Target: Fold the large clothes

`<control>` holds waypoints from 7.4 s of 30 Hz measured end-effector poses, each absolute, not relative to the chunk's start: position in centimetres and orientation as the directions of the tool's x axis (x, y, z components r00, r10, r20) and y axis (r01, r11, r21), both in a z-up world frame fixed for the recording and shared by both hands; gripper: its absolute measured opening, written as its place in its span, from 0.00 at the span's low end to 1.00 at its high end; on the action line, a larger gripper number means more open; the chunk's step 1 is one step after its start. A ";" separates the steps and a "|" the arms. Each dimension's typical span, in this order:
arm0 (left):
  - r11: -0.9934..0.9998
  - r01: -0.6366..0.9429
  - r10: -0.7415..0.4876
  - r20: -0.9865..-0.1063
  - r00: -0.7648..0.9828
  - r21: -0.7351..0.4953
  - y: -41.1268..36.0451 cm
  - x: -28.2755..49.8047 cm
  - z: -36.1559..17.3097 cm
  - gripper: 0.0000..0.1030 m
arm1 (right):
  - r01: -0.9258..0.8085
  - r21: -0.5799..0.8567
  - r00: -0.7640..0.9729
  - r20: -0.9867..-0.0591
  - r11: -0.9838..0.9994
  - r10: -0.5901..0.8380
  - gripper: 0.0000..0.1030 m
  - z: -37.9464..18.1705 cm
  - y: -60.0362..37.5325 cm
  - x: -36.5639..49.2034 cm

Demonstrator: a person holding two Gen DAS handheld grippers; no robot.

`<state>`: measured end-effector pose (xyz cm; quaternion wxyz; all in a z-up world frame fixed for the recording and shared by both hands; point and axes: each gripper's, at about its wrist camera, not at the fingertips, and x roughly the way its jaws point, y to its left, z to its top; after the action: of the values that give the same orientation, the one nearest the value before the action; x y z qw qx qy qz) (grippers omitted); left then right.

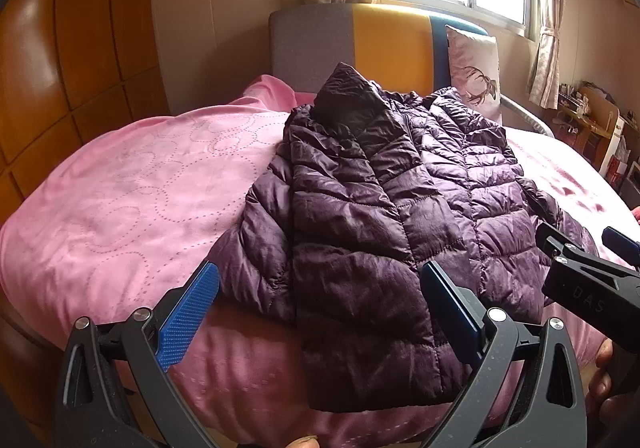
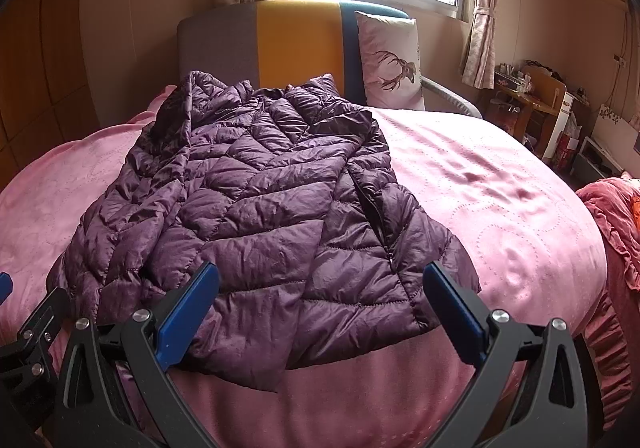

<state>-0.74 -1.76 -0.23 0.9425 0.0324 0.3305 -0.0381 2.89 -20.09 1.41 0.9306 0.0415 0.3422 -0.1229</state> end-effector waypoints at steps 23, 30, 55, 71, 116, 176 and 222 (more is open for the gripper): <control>0.994 0.097 -0.038 -0.633 0.773 0.058 -1.8 -0.6 -0.7 0.97 | 0.288 0.014 0.740 -0.637 0.957 -0.214 0.98 1.8 -21.5 2.9; 0.991 0.121 -0.059 -0.642 0.765 0.052 -2.2 -0.7 -0.8 0.97 | 0.308 0.017 0.737 -0.637 0.951 -0.227 0.98 2.0 -22.7 3.1; 0.907 0.415 -0.335 -0.724 0.603 -0.075 -3.1 -0.3 -3.7 0.31 | 0.021 0.086 0.649 -0.759 0.996 0.052 0.45 -2.9 -20.8 12.8; 0.944 0.152 -0.304 -0.596 0.743 -0.292 11.1 4.6 2.6 0.15 | 0.203 0.089 0.733 -0.675 0.975 -0.091 0.00 0.9 -29.4 11.3; 0.900 0.009 -0.355 -0.721 0.595 -0.436 10.2 10.4 -6.9 0.74 | 0.567 -0.105 0.643 -0.565 0.817 -0.518 0.86 3.6 -46.9 10.5; 0.753 -0.623 0.210 -0.821 0.530 -0.210 41.1 11.3 -6.9 0.00 | -0.183 0.051 0.590 -0.793 0.982 0.151 0.81 -8.3 -13.9 24.0; 0.942 0.335 -0.218 -0.705 0.675 0.030 -11.0 11.7 -6.3 0.84 | 0.587 -0.078 0.580 -0.654 0.806 -0.485 0.89 -3.3 -39.9 14.5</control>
<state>11.71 -11.03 -6.35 0.9118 0.0785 0.3734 -0.1515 14.45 -39.88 -3.27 0.8858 0.0736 0.3442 -0.3025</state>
